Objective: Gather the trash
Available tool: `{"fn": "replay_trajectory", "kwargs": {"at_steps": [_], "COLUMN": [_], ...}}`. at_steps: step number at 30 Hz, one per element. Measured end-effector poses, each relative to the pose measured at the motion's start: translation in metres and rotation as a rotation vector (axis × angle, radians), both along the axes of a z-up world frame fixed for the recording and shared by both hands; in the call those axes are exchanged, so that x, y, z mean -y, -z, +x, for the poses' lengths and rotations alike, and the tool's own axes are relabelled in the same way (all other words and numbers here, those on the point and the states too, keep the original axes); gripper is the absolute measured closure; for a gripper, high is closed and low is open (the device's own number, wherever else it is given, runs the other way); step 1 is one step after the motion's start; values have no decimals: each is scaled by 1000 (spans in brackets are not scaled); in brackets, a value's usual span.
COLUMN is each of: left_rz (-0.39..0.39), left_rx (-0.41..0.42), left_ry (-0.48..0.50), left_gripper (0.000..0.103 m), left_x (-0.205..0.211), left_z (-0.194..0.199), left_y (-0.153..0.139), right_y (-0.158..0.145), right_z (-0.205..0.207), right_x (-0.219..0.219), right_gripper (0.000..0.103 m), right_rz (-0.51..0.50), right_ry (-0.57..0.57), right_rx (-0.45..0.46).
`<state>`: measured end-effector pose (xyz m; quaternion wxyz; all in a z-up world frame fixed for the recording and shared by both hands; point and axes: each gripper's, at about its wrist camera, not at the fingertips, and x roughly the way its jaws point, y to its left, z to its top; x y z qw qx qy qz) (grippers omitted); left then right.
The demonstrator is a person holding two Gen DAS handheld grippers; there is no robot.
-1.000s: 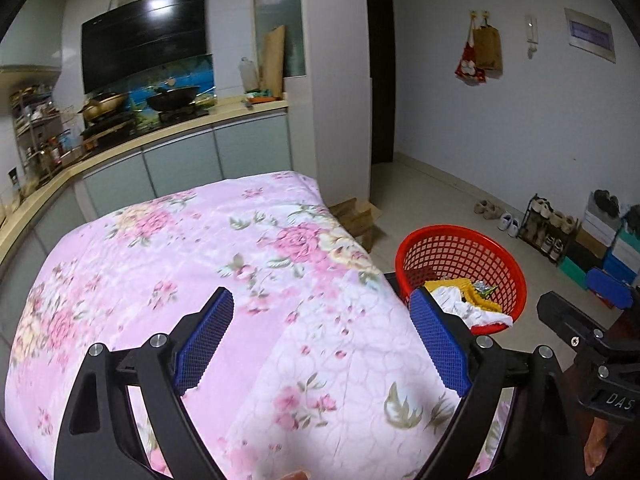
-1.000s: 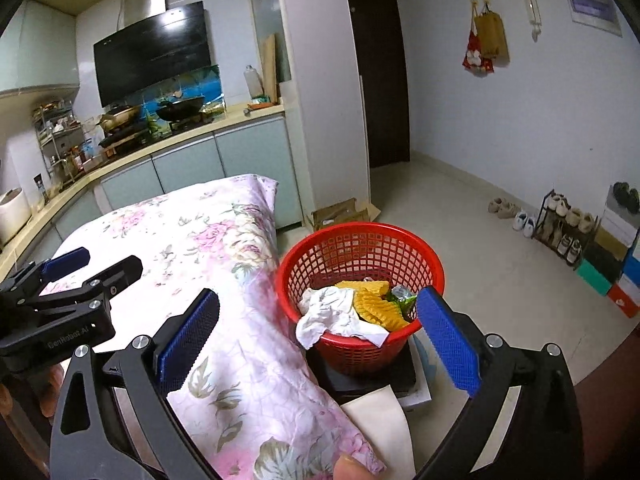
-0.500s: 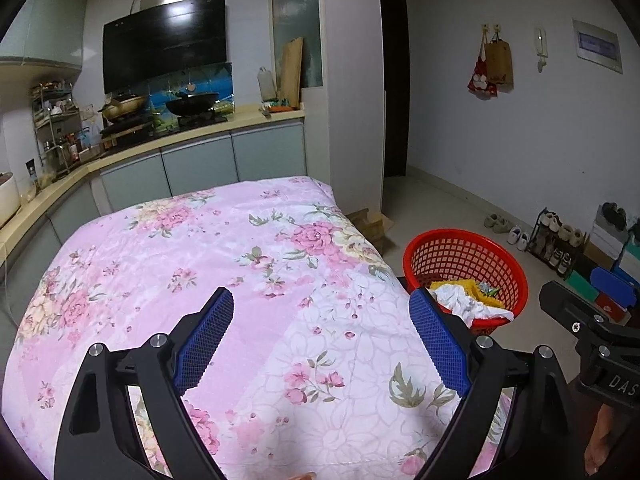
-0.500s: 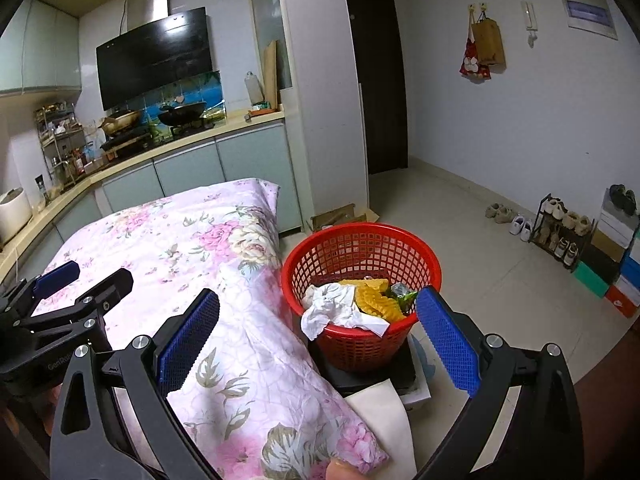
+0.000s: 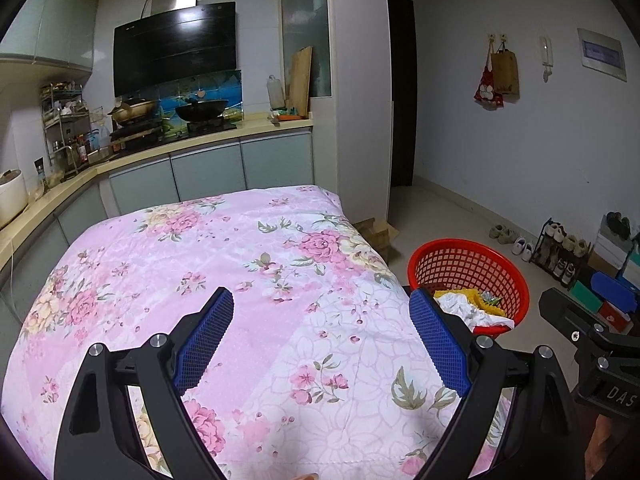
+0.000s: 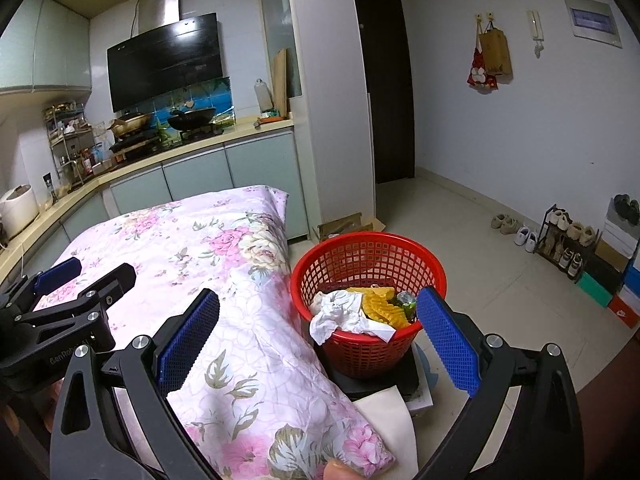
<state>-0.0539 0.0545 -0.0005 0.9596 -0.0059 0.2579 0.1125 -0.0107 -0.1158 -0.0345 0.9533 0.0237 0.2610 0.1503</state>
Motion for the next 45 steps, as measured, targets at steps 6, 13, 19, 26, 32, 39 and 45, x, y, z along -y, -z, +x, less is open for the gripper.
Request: {"fn": "replay_trajectory", "kwargs": {"at_steps": [6,13,19,26,32,39,45], "left_rz": [-1,-3,-1,1,1,5,9], "left_rx": [1,1,0,0,0,2,6], "left_ry": [-3,-2,-1,1,3,4,8], "left_gripper": [16,16,16,16,16,16,16], "left_x": [1,1,1,2,3,4,6], "left_z": [-2,-2,-2,-3,-4,-3,-4], "left_y": [2,3,3,5,5,5,4], "right_y": [0,0,2,4,3,3,3], "right_z": [0,1,0,-1,0,0,0], "right_x": [-1,-1,-1,-1,-1,0,0], "right_gripper": [7,7,7,7,7,7,7], "right_rz": [-2,-3,-3,3,2,2,2], "right_ry": [2,-1,-2,4,3,3,2], "right_rx": [2,-1,-1,-2,-3,-4,-5]}}
